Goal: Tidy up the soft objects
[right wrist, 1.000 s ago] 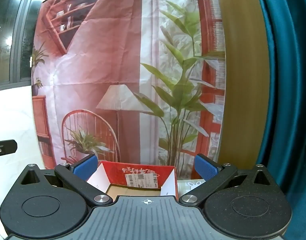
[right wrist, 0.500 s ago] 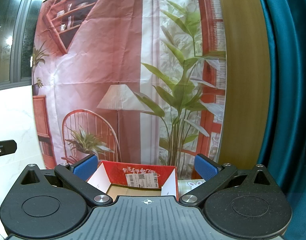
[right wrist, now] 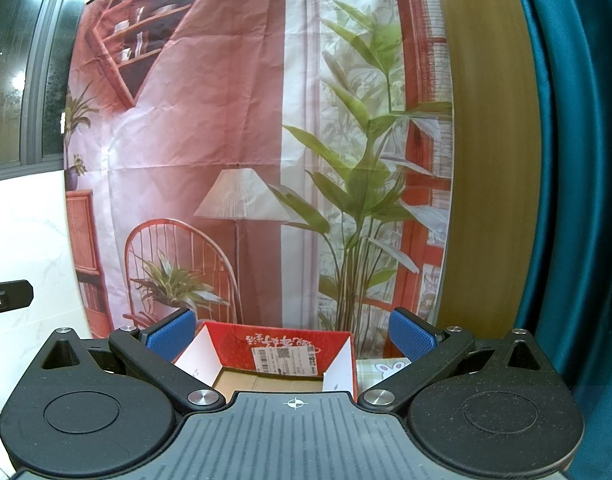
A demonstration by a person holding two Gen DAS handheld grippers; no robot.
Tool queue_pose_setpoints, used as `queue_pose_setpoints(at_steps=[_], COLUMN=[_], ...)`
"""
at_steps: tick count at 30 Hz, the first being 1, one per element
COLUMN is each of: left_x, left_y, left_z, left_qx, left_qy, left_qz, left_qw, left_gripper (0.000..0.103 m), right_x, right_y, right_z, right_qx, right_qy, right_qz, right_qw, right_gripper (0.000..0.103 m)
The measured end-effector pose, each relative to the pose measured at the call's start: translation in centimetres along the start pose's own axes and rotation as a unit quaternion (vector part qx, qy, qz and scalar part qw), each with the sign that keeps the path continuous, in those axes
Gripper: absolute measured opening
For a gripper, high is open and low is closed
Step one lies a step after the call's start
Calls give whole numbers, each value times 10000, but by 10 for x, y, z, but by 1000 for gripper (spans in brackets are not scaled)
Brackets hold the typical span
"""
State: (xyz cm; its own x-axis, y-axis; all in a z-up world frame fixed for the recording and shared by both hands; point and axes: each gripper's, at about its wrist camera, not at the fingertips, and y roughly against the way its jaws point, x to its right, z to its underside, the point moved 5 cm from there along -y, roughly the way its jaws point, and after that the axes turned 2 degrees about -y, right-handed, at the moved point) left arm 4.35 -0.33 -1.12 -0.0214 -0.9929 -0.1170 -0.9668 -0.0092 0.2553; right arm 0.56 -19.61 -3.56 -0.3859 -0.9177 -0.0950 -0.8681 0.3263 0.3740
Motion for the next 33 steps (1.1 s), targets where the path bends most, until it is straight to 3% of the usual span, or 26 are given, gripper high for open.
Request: queue_pose_setpoints(at_steps=[33], left_x=[4], left_y=[-3], left_z=[4], left_qx=[-53], left_qy=[15], left_qz=[72], left_qw=[10000], left_gripper=[103], right_x=[0], right_y=[0], right_z=[1], right_qx=[-16], right_qy=[-10], right_qz=[-8], right_qw=[10000], right_gripper=[103])
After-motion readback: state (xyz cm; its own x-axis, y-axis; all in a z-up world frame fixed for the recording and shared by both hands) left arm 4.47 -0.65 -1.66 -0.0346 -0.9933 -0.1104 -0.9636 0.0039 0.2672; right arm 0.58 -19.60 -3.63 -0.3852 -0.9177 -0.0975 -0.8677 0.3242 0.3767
